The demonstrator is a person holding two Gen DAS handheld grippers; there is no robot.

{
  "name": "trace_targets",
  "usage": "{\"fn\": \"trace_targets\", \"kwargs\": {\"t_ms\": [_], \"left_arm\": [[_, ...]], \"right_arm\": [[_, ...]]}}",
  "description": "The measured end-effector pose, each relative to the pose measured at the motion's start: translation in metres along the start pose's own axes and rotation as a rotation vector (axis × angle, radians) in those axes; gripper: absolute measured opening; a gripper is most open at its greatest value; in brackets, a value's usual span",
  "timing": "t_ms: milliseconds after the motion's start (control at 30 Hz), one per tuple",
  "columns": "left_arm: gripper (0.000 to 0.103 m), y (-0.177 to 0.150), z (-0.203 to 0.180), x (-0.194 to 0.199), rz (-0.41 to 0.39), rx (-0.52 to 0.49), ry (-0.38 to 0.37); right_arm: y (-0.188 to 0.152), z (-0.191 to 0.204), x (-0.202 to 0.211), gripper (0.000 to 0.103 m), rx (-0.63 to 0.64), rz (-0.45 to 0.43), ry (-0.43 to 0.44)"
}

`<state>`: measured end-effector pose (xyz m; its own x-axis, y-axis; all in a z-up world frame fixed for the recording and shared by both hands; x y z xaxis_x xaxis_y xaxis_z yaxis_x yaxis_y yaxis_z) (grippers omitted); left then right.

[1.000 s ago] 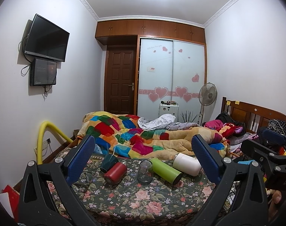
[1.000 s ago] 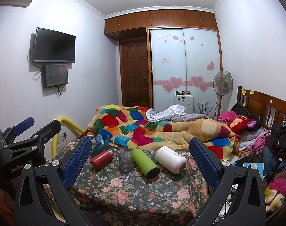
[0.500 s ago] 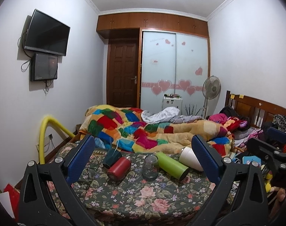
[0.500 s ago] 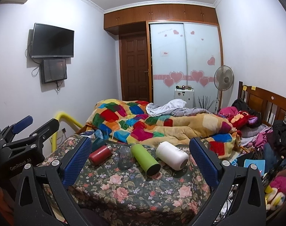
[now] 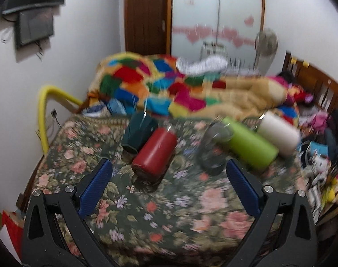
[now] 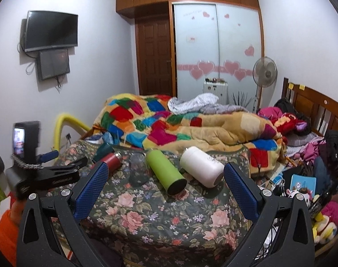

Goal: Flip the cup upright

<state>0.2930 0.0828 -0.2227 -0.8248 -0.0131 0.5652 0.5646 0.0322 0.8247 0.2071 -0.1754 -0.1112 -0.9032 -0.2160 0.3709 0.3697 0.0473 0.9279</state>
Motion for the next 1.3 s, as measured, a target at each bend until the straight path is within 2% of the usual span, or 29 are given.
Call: {"fn": "trace_targets", "kwargs": {"t_ms": [133, 200, 333, 467, 567, 767, 1033, 1100, 1133, 1300], "left_arm": [[0.101, -0.019, 0.02, -0.064, 0.113, 0.002, 0.002], [0.093, -0.028, 0.028, -0.087, 0.163, 0.024, -0.02], [0.092, -0.037, 0.04, -0.121, 0.218, 0.081, -0.062], [0.083, -0.04, 0.034, -0.133, 0.273, 0.142, -0.152], [0.083, -0.038, 0.027, -0.133, 0.286, 0.128, -0.151], [0.08, -0.031, 0.007, -0.139, 0.322, 0.085, -0.206], [0.075, -0.036, -0.013, -0.183, 0.452, -0.018, -0.193], [0.067, -0.038, -0.011, -0.188, 0.476, -0.028, -0.171], [0.066, -0.039, -0.009, -0.19, 0.489, -0.032, -0.166], [0.061, -0.043, -0.009, -0.178, 0.48, -0.044, -0.156]], "right_arm": [[-0.009, -0.005, -0.022, 0.103, -0.005, 0.057, -0.007], [-0.014, -0.006, -0.032, 0.103, -0.005, 0.081, -0.012], [-0.02, -0.009, -0.046, 0.103, -0.002, 0.116, -0.023], [-0.024, -0.012, -0.059, 0.103, -0.009, 0.144, -0.027], [-0.027, -0.014, -0.067, 0.103, -0.01, 0.159, -0.03], [-0.032, -0.013, -0.079, 0.103, -0.017, 0.177, -0.014], [-0.034, -0.015, -0.08, 0.103, -0.014, 0.179, -0.018], [-0.034, -0.017, -0.08, 0.103, -0.016, 0.182, -0.023], [-0.035, -0.018, -0.08, 0.103, -0.018, 0.184, -0.025], [-0.036, -0.02, -0.08, 0.103, -0.028, 0.186, -0.028]]}}
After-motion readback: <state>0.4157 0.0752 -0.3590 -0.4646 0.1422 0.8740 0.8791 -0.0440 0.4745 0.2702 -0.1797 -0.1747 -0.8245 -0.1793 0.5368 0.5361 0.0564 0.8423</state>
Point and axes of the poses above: each gripper's, at about its wrist camera, not at the fingertips, and x roughly against the way its jaws point, z to its left, y to its top, the point moved 9 cm from there along -x, roughly the way its jaws point, and after that the axes turned 6 degrees about -z, right-handed, at the moved point
